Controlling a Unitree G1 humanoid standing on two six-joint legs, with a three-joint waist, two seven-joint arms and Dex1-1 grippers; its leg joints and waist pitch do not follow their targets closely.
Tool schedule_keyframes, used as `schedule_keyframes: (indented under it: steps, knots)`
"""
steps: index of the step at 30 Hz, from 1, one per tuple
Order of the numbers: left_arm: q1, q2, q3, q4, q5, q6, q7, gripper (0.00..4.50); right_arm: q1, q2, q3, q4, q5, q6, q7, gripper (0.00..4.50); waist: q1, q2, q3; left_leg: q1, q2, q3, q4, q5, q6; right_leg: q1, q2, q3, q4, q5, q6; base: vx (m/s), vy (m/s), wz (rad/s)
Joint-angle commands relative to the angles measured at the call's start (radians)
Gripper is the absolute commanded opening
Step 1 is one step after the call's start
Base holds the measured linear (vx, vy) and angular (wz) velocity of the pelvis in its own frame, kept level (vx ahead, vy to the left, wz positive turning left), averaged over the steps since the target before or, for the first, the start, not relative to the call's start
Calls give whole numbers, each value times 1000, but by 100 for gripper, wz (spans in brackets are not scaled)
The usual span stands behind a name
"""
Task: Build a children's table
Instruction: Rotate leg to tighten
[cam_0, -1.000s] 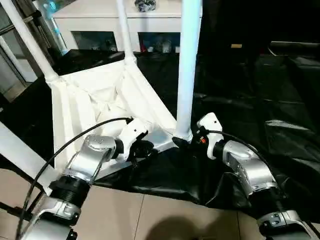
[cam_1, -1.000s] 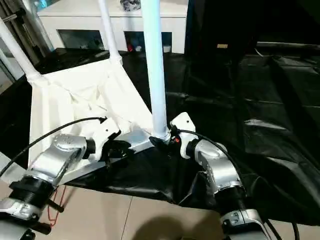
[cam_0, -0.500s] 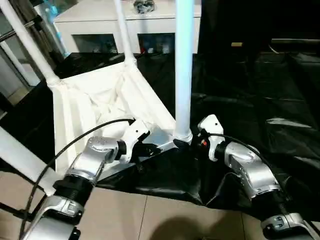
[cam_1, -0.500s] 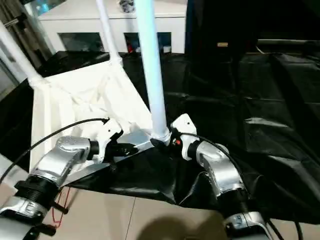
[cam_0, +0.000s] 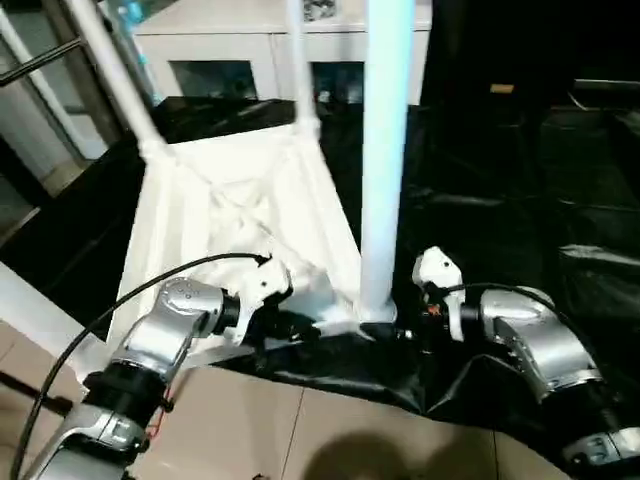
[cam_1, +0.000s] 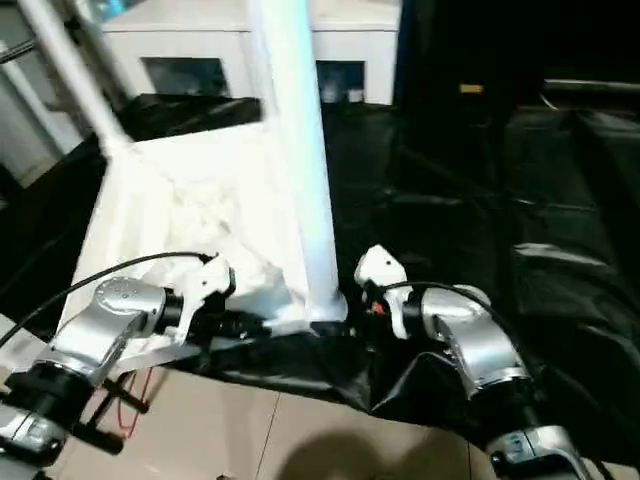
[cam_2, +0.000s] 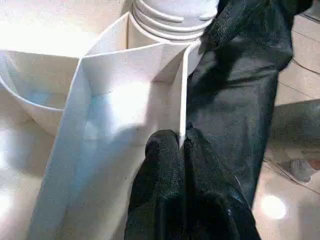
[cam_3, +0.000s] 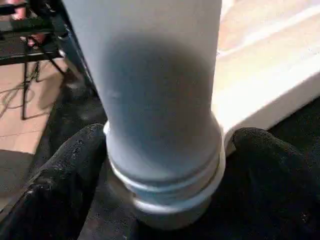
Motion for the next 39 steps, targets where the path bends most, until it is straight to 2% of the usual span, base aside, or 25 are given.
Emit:
schedule_keyframes:
  steps: [1,2,3,6,8,9,10,11,13,14,15,16,18,19,23,24,26,27,28,35,39]
  knots:
    - [12,2,-20,-30,-24,-9,-54,0,-24,-6,15,-26,17,-15,25,443,0,-33,-65,3,18,3,-63,-150,104,57,-42,39,-54,-226,-217,0,0,0]
    - [12,2,-20,-30,-24,-9,-54,0,-24,-6,15,-26,17,-15,26,443,1,-30,-65,4,19,3,-63,-147,103,56,-42,39,-52,-225,-217,0,0,0]
    - [13,2,-19,-31,-23,-11,-52,0,-30,-4,20,-23,20,-19,32,443,0,-42,-66,3,18,4,-62,-138,105,57,-41,39,-52,-211,-217,0,0,0]
    - [15,2,-15,-30,-23,-16,-40,0,-41,3,22,-19,26,-19,47,443,2,-39,-66,3,17,4,-61,-129,106,56,-43,39,-50,-207,-218,0,0,0]
    - [16,3,-14,-31,-25,-14,-37,0,-45,4,23,-15,26,-26,57,443,3,-41,-66,3,17,4,-61,-133,106,55,-43,40,-50,-206,-221,0,0,0]
    - [17,3,-14,-32,-28,-11,-39,0,-49,7,22,-13,30,-29,63,443,3,-49,-65,2,17,5,-61,-131,107,56,-42,40,-50,-206,-221,0,0,0]
    - [18,3,-13,-33,-29,-11,-41,0,-51,10,20,-12,32,-30,67,443,5,-46,-65,1,17,4,-61,-130,105,57,-43,40,-49,-213,-219,0,0,0]
    - [20,3,-12,-33,-30,-11,-40,0,-51,11,20,-15,33,-33,69,428,4,-49,-65,1,17,4,-61,-132,104,57,-43,40,-49,-218,-217,0,0,0]
    - [21,1,-9,-34,-34,-10,-39,0,-51,13,22,-22,39,-22,79,428,5,-49,-64,2,17,4,-62,-136,99,56,-43,41,-51,-229,-214,0,0,0]
    - [21,0,-8,-33,-34,-10,-35,0,-51,9,28,-22,36,-22,84,415,4,-55,-64,1,17,5,-61,-134,99,57,-42,41,-51,-229,-213,0,0,0]
    - [21,0,-8,-32,-34,-11,-34,0,-51,6,33,-15,26,-30,84,401,5,-53,-64,1,17,4,-62,-135,97,56,-43,41,-51,-237,-211,0,0,0]
    - [19,0,-8,-29,-34,-9,-32,0,-54,0,41,2,14,-41,86,394,5,-57,-64,2,17,4,-62,-135,96,56,-43,41,-52,-241,-209,0,0,0]
    - [17,-2,-5,-27,-37,-8,-30,0,-57,-1,41,14,13,-44,87,381,4,-57,-63,1,16,4,-62,-136,93,56,-43,41,-51,-248,-207,0,0,0]
    - [17,-2,-5,-27,-38,-8,-30,0,-58,-1,41,15,14,-44,87,359,5,-57,-64,1,16,4,-62,-137,92,57,-43,41,-52,-254,-205,0,0,0]
    - [16,-12,14,-21,-62,-5,-31,0,-67,5,37,26,22,-36,94,336,5,-62,-64,2,16,5,-61,-134,93,55,-43,42,-52,-254,-207,0,0,0]
    - [16,-13,15,-20,-63,-5,-31,0,-68,6,37,26,22,-36,94,315,6,-61,-64,2,16,5,-60,-131,94,55,-43,42,-51,-253,-207,0,0,0]
    - [19,-27,40,-11,-92,-2,-30,0,-73,11,40,33,22,-36,92,299,5,-68,-64,0,16,5,-60,-131,95,56,-43,42,-51,-257,-206,0,0,0]
    - [20,-31,47,-8,-100,-2,-30,0,-74,13,41,37,22,-39,92,292,7,-65,-63,1,16,5,-60,-129,94,55,-44,42,-51,-261,-206,0,0,0]
    - [22,-34,52,-5,-108,-1,-34,0,-77,15,42,41,22,-41,92,276,6,-68,-62,0,15,6,-59,-130,94,55,-43,43,-51,-263,-204,0,0,0]
    - [51,-39,58,-10,-117,6,-32,0,-84,21,47,59,22,-44,96,266,4,-71,-61,0,15,5,-60,-141,91,54,-42,45,-50,-281,-197,0,0,0]
    - [57,-28,41,-5,-82,-2,-31,0,-80,22,50,59,23,-42,101,264,3,-71,-61,0,14,5,-60,-143,90,53,-42,46,-51,-293,-193,0,0,0]
